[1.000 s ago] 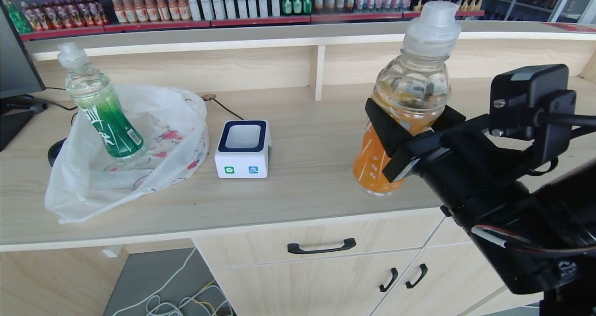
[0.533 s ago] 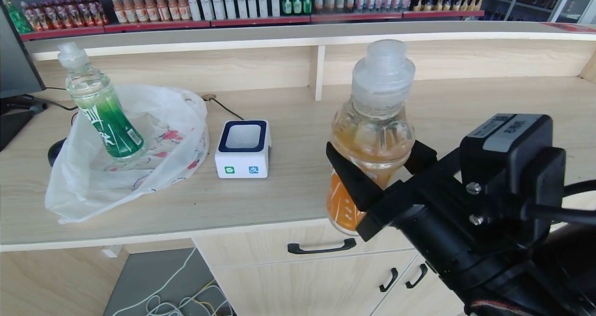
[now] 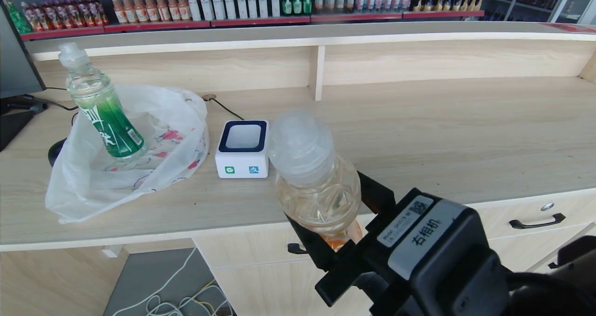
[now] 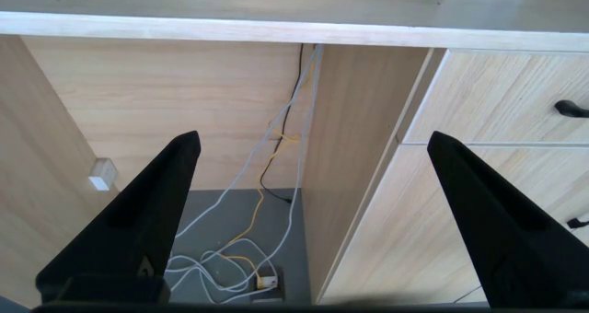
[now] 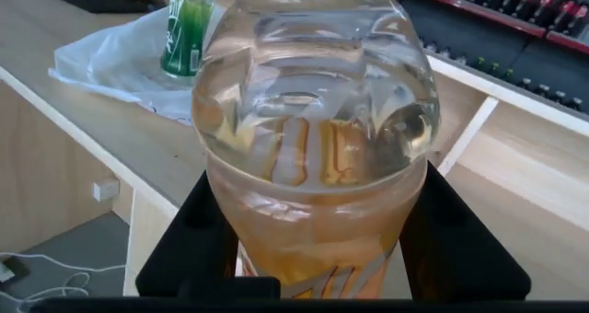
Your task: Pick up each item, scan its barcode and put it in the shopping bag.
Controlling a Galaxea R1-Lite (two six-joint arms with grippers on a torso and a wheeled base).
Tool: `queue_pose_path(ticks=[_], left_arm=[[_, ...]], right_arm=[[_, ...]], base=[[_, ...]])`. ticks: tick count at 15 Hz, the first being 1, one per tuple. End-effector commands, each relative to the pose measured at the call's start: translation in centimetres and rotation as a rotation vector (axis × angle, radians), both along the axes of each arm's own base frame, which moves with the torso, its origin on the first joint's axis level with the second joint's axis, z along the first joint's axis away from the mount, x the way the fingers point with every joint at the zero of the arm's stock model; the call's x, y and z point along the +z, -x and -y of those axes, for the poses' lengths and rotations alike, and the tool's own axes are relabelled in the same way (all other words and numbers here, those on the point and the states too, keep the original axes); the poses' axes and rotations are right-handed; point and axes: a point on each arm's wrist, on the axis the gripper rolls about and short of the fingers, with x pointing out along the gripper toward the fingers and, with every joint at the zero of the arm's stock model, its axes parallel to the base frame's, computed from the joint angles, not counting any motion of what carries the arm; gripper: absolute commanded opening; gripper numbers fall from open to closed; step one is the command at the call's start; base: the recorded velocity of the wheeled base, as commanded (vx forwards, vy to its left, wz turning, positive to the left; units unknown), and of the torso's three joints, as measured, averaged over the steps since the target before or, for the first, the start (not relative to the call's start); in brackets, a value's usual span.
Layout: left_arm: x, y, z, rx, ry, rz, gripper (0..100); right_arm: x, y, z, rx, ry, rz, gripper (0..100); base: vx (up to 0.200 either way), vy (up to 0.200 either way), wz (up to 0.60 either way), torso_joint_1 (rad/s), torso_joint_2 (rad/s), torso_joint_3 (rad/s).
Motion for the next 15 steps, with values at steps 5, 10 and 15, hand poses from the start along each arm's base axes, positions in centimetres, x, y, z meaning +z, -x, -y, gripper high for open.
queue_pose_path(ticks=[5,10,15], left_arm=[[0.0,0.0,0.0,0.000,0.000,0.000,100],[0.0,0.0,0.0,0.000,0.000,0.000,100],[0.0,0.0,0.0,0.000,0.000,0.000,100]], right_arm=[[1.3,2.6,0.8,-0.058,0.215,0.254,0],[1.1,5.2,0.1,-0.059,0.333,0.364,0],[1.0,8.2,-0.5,-0.041,0.423,0.467,0]], base=[[0.000,0.000,0.00,0.000,0.00,0.000],[0.000,0.000,0.00,0.000,0.00,0.000],[0.000,0.000,0.00,0.000,0.00,0.000]])
